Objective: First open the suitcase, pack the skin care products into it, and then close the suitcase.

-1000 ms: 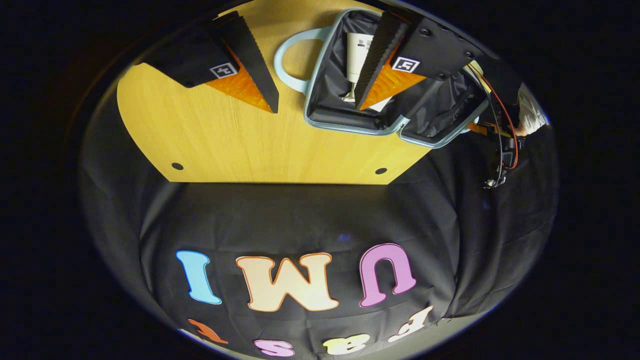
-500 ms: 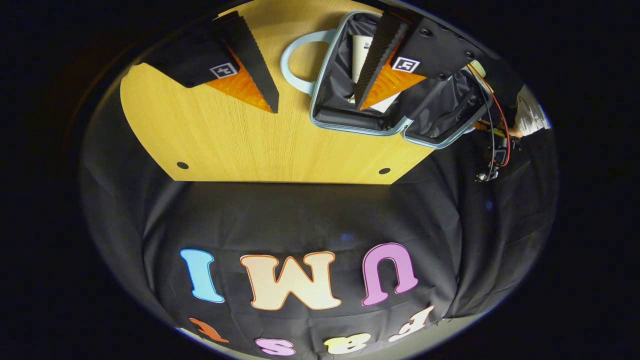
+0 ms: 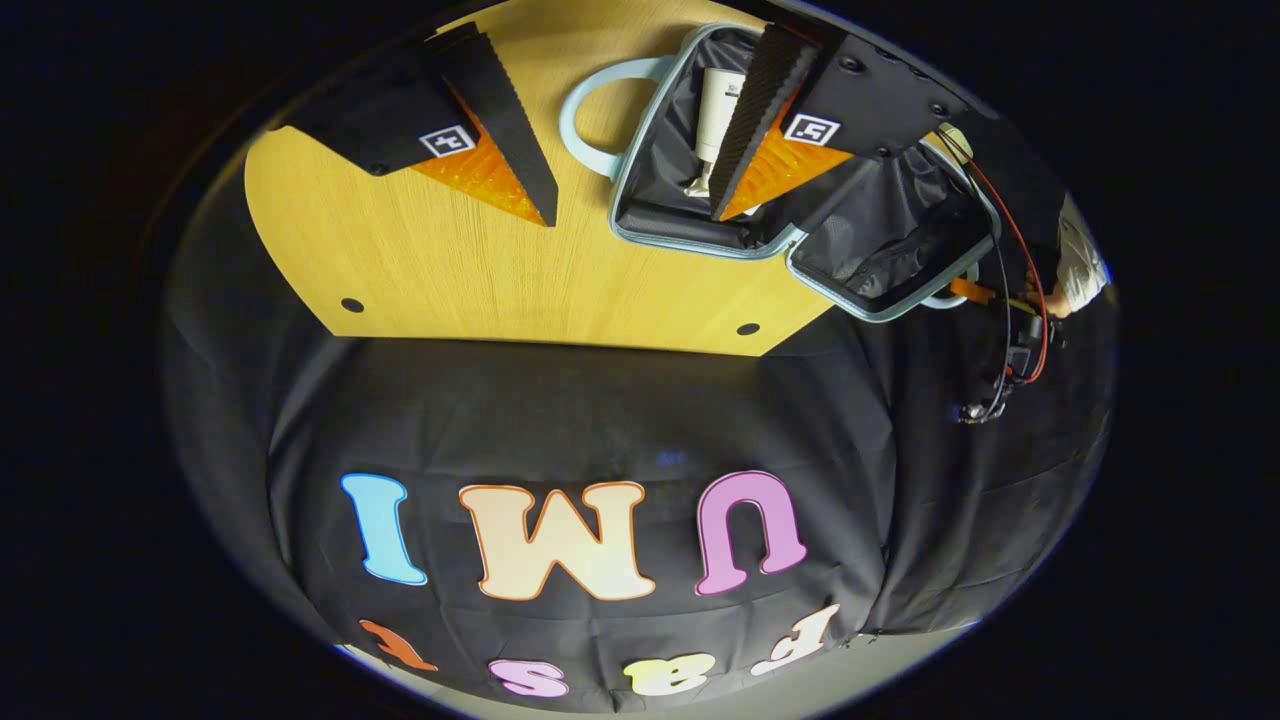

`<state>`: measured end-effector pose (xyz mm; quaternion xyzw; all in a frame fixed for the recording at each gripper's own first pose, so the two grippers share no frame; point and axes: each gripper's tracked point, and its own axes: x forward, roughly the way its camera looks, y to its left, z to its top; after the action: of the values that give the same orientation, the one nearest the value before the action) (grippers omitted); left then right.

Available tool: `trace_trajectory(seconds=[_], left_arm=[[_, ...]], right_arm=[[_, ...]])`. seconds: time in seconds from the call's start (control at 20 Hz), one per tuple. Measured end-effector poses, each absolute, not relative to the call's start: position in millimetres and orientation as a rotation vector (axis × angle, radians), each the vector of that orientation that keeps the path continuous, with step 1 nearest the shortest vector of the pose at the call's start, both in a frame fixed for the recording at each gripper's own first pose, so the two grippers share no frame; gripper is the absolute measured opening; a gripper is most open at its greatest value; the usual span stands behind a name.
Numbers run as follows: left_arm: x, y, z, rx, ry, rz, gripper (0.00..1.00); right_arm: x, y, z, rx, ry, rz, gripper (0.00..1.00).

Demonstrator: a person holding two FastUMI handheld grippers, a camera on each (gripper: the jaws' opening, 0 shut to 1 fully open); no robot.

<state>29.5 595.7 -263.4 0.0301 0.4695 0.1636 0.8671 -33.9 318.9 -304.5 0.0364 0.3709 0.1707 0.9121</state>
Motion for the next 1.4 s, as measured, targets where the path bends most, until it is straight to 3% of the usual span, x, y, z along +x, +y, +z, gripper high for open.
trace_trajectory(seconds=[0.3, 0.75, 1.4], left_arm=[[36, 536, -185, 0.052, 0.849, 0.276, 0.02], [45, 436, -125, 0.058, 0.715, 0.160, 0.02], [50, 260, -110, 0.051, 0.643, -0.122, 0.02]], right_arm=[[-33, 306, -281, 0.076, 0.700, 0.403, 0.96], [-34, 261, -256, 0.105, 0.641, 0.395, 0.96], [-53, 180, -235, 0.109, 0.602, 0.305, 0.96]])
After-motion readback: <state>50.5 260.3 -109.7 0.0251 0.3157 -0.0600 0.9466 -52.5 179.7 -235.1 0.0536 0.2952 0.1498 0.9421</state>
